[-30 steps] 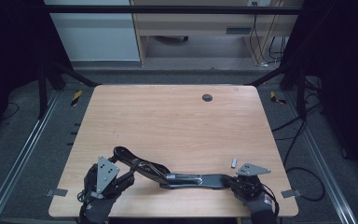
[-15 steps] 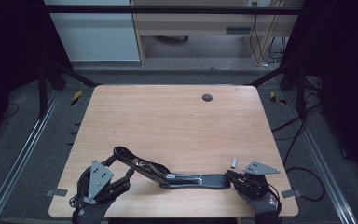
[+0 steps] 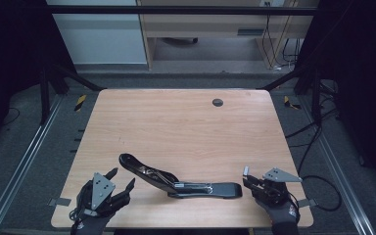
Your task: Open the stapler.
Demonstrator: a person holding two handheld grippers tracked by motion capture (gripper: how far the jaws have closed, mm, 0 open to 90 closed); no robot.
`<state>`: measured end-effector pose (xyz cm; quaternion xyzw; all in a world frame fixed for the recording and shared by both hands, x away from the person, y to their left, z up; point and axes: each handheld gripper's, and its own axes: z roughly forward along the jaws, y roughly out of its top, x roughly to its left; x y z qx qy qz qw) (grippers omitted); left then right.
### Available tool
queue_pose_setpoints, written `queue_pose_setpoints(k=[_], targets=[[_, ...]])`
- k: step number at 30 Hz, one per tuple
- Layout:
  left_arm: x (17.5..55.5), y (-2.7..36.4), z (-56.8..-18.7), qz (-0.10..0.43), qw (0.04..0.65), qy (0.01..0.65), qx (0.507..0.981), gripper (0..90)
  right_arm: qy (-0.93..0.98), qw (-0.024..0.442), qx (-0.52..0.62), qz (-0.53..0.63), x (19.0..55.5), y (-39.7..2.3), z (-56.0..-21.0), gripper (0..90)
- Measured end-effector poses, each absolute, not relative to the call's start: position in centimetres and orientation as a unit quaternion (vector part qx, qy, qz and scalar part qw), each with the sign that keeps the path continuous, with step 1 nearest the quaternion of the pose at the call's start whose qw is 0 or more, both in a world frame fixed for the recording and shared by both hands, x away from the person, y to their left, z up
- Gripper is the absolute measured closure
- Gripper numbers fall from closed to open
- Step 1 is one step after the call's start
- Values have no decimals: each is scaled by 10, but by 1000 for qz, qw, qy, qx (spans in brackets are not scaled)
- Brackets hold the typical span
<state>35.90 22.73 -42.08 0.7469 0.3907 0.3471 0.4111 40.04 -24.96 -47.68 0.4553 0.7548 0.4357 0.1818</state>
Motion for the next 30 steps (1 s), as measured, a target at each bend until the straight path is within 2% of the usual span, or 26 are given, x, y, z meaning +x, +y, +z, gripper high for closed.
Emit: queue_pose_setpoints(k=[14,30], targets=[[380,256,-439,350,392,427,736,405,738,210,491,412,408,-269,-476,731],[394,265,-451,339,382,437,741,419,732,229,521,375,426,-268,-472,716]])
